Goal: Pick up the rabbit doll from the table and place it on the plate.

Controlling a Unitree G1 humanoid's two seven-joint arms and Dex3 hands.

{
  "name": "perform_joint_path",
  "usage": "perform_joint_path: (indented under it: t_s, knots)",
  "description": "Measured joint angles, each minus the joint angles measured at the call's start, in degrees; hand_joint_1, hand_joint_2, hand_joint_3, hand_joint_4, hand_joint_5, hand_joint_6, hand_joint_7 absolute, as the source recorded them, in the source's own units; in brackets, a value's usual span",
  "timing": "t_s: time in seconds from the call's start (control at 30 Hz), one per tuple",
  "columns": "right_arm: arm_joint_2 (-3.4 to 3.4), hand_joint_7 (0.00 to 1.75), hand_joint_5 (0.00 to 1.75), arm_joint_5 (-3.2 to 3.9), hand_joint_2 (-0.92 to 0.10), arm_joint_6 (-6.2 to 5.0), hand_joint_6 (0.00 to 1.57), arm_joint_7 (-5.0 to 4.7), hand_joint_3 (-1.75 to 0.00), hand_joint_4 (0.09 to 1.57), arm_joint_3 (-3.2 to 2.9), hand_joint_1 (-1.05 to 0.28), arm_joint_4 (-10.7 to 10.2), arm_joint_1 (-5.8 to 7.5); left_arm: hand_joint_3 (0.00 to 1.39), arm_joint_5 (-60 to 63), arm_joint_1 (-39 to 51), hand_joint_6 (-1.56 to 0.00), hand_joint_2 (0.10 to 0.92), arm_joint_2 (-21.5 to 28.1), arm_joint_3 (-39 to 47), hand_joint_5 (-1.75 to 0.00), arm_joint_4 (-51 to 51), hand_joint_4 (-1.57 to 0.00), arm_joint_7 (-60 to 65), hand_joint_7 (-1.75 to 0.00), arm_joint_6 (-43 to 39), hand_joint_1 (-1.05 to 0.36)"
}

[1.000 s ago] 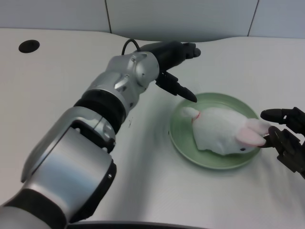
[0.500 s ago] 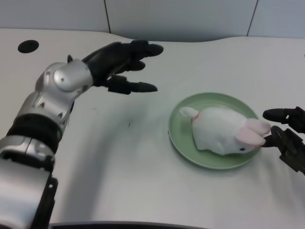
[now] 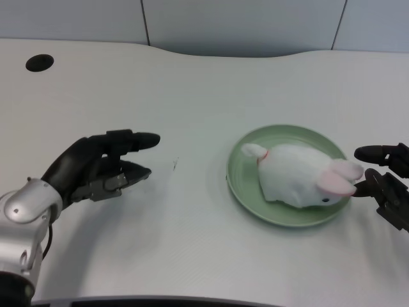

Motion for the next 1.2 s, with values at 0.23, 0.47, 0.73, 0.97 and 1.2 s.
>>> perform_joint_path:
  t_s: [0.23, 0.47, 0.73, 0.97, 1.2]
  knots:
    - [-0.08, 0.97, 1.4, 0.1, -0.92, -0.43, 0.35, 0.16, -0.49, 0.34, -0.4, -0.3, 1.8, -0.52, 0.39, -1.0, 4.3, -0.53, 0.921, -0.3, 1.5, -1.67, 0.6, -0.35, 1.3, -0.83, 3.2, -0.6]
    - [-0.13, 0.96, 1.4, 0.76, -0.92, -1.74, 0.38, 1.03, -0.48, 0.35, -2.01, -0.31, 4.0, -1.3, 0.52, -0.8, 4.8, -0.53, 0.921, -0.6, 0.9, -1.75, 2.7, -0.63, 1.6, -1.51, 3.2, -0.58]
    - [-0.14, 0.95, 1.41, 0.81, -0.92, -2.65, 0.38, 1.37, -0.5, 0.34, -2.11, -0.31, 4.9, -2.19, 0.51, -0.1, 2.0, -0.5, 0.921, 0.0, -0.8, -1.75, 5.8, -0.75, -0.2, -1.73, 3.9, -0.55]
    - [-0.34, 0.96, 1.42, 1.08, -0.92, -3.01, 0.39, 2.08, -0.48, 0.35, -2.49, -0.32, 8.7, -4.42, 0.52, -0.9, -1.3, -0.5, 0.921, -0.1, -0.5, -1.75, 11.8, -0.74, -1.2, -1.75, 2.2, -0.5]
    - [-0.35, 0.93, 1.4, 1.08, -0.92, -3.05, 0.38, 1.64, -0.47, 0.34, -2.87, -0.31, 9.5, -5.03, 0.51, 0.6, -2.6, -0.45, 0.921, 0.1, -2.1, -1.75, 14.9, -0.63, -1.3, -1.75, -1.8, -0.56]
